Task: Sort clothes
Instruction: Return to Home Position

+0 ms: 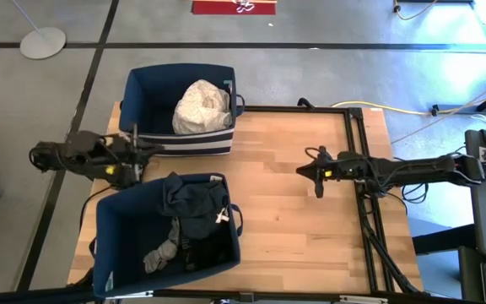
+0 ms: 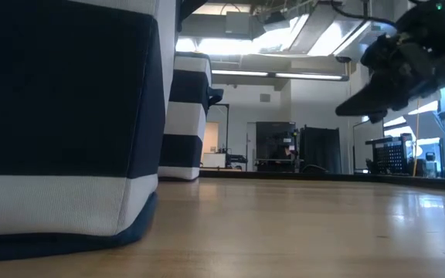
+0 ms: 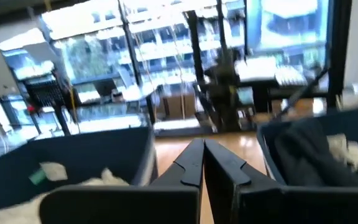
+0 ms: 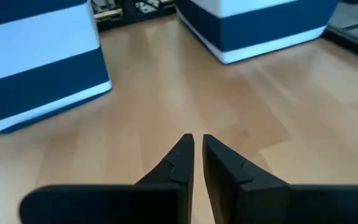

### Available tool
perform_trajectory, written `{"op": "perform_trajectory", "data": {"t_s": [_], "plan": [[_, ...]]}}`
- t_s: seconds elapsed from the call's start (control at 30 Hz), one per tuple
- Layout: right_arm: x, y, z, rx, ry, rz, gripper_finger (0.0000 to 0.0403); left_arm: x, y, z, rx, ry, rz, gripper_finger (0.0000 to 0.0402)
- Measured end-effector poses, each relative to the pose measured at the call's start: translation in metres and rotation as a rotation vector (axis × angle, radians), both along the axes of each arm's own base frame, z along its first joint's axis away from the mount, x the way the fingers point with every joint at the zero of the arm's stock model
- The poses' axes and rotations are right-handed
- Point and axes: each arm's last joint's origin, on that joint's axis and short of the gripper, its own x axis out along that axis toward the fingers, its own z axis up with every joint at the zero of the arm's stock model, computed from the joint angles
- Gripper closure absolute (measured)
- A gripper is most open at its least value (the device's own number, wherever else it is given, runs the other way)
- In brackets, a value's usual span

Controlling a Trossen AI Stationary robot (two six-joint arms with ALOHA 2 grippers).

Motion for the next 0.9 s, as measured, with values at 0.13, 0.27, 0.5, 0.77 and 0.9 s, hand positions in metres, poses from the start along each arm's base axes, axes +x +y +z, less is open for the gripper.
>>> {"op": "perform_trajectory", "data": {"t_s": [0.13,0.27,0.5,0.77,0.9], "plan": [[-0.003,0.001,-0.009,0.021,-0.04,0.061,0.0368,-0.016,0.003,0.0,-0.057,-0.063,-0.022,0.0395],[-0.004,0.002,-0.012,0.008,-0.051,0.074,0.0368,-0.027,0.004,-0.004,-0.104,-0.072,-0.036,0.0396],[-0.004,0.002,-0.011,0.004,-0.057,0.075,0.0368,-0.034,0.006,-0.014,-0.106,-0.011,-0.028,0.0399],[-0.003,0.003,-0.007,0.0,-0.109,0.109,0.0368,-0.033,0.007,-0.014,-0.15,-0.037,0.02,0.0398],[-0.007,0.005,-0.018,0.003,-0.169,0.179,0.0368,-0.021,0.004,-0.026,-0.162,-0.042,-0.028,0.04]]}}
